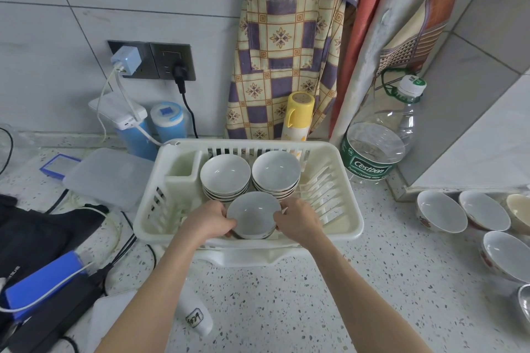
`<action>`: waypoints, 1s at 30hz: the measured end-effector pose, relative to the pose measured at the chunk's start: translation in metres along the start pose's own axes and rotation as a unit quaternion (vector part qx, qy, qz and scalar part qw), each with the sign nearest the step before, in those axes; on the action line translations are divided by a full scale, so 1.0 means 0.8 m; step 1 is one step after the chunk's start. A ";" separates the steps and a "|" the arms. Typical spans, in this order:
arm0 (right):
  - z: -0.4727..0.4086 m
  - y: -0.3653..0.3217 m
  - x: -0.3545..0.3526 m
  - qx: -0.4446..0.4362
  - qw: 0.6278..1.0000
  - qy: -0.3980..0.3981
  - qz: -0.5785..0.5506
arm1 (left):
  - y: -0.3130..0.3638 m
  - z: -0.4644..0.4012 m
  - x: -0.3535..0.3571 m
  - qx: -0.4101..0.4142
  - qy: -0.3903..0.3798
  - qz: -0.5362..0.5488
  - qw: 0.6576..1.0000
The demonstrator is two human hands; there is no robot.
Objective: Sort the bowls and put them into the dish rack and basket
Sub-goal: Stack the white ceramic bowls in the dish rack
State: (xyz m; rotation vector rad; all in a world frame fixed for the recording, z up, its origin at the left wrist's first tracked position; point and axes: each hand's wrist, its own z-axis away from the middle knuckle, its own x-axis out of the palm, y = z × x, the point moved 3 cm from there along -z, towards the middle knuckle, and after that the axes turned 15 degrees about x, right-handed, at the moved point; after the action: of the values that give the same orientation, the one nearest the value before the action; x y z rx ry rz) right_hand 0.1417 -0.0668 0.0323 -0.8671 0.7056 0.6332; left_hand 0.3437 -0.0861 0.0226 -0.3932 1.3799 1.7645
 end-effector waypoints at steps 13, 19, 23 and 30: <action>0.006 -0.005 0.005 -0.027 0.994 0.043 0.102 | 0.004 -0.001 0.007 0.028 0.025 -0.185 0.982; 0.007 -0.008 0.007 -0.028 0.987 0.057 0.146 | 0.002 -0.001 0.008 0.037 0.039 -0.181 0.982; 0.006 -0.008 0.012 -0.037 0.982 0.064 0.172 | -0.001 -0.002 0.011 0.038 0.046 -0.190 0.980; 0.005 -0.011 0.019 -0.056 0.960 0.085 0.260 | -0.004 -0.003 0.015 0.037 0.063 -0.210 0.975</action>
State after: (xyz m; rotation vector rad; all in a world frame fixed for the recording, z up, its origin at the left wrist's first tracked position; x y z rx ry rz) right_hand 0.1585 -0.0650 0.0262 -0.8491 1.0765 1.0845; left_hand 0.3384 -0.0829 0.0115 -0.7107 1.3282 1.3564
